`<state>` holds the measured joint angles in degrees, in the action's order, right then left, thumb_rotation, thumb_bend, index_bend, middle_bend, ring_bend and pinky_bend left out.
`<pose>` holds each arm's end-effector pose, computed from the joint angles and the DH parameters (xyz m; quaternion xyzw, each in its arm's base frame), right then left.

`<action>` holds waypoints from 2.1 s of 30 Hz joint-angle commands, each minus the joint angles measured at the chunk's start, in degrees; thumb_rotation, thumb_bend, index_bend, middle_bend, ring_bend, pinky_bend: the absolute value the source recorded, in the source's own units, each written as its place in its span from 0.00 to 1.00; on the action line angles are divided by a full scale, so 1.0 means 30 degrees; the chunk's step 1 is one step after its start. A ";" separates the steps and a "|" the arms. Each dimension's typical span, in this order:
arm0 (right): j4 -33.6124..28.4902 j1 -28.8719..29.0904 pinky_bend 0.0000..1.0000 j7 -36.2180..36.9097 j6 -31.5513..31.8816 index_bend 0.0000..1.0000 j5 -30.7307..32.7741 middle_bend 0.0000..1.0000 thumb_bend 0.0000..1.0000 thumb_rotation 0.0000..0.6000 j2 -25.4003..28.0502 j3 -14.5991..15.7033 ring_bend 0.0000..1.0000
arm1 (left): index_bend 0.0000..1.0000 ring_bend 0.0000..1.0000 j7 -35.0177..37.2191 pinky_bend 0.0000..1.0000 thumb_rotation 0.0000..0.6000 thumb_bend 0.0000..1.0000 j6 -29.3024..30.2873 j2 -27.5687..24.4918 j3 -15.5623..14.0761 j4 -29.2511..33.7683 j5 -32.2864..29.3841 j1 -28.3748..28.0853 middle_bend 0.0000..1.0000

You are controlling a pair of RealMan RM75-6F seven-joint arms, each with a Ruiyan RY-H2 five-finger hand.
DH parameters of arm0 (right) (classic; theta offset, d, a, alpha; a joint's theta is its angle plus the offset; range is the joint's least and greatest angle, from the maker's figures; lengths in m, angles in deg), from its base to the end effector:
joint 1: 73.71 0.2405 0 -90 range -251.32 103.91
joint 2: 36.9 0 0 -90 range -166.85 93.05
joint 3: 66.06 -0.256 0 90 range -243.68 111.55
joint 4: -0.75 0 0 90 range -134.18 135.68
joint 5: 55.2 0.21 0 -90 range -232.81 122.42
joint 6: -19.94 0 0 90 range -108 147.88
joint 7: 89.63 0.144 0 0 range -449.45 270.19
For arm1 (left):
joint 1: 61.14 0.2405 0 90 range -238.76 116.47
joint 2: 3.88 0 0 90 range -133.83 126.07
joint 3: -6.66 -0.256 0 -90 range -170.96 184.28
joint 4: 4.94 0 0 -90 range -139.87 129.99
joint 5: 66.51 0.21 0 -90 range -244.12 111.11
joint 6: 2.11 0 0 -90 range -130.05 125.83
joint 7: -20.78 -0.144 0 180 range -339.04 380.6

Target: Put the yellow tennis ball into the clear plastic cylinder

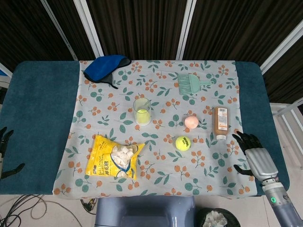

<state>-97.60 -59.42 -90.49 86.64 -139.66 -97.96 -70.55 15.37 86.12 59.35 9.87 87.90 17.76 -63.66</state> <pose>-0.2769 -0.2274 0.1287 0.6731 -0.4297 0.3507 0.4892 -0.3178 0.1692 0.1731 -0.5838 -0.3581 -0.3591 0.6341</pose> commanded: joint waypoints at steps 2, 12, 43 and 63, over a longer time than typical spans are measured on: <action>-0.0634 0.2467 0.01 -0.0255 -0.3264 0.04 0.1479 0.03 0.31 1.00 0.0041 -0.0882 0.02 | 0.09 0.00 -0.0063 0.00 1.00 0.01 -0.0093 0.0018 0.0062 -0.0007 -0.0166 -0.0028 0.00; -0.0047 0.5073 0.01 -0.3038 -0.6249 0.04 0.4127 0.03 0.30 1.00 -0.2231 -0.1380 0.02 | 0.09 0.00 0.0142 0.00 1.00 0.01 -0.0258 -0.0027 0.0187 -0.0033 -0.0472 -0.0066 0.00; 0.4464 0.7886 0.36 -0.5628 -0.6115 0.51 0.7513 0.41 0.30 1.00 -0.8927 -0.1520 0.49 | 0.09 0.00 0.0232 0.00 1.00 0.01 -0.0738 -0.0016 0.0420 -0.0177 -0.1082 -0.0267 0.00; 0.1282 0.9720 0.66 -0.7473 -0.4974 0.66 0.9939 0.51 0.32 1.00 -0.5512 -0.5148 0.55 | 0.09 0.00 0.0628 0.00 1.00 0.01 -0.0790 -0.0216 0.0425 -0.0070 -0.1178 -0.0221 0.00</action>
<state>-92.52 -31.78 -111.42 72.12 -111.71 -116.20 -84.44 17.26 83.76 58.70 11.15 87.69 14.23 -64.32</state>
